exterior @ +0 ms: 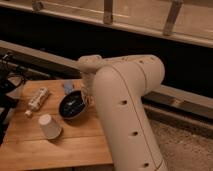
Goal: Drag the ceramic bowl in a circle
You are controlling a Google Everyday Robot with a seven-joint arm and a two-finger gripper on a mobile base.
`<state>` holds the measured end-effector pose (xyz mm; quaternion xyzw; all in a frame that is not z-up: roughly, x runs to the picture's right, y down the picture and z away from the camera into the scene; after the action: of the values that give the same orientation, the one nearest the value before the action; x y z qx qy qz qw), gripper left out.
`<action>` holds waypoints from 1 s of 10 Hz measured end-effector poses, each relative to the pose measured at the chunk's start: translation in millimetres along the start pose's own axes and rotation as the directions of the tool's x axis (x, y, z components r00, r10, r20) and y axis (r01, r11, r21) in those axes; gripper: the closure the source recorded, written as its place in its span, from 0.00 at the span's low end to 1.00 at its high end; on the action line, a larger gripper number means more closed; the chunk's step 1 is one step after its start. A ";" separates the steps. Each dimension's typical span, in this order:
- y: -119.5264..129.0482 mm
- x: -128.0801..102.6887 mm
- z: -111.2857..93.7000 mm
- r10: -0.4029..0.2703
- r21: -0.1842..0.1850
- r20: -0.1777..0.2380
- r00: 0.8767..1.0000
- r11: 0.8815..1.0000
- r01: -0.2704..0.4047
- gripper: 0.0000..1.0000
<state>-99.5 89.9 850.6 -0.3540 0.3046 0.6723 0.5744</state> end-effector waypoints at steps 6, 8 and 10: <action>-18.8 4.7 -1.7 0.017 0.010 0.017 1.000 1.000 -0.018 0.95; -17.1 6.9 -1.8 0.017 0.010 0.019 1.000 1.000 -0.017 0.85; -16.6 8.1 -2.1 0.018 0.011 0.022 1.000 1.000 -0.018 0.70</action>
<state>-83.6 95.2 842.7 -0.3404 0.3052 0.6797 0.5736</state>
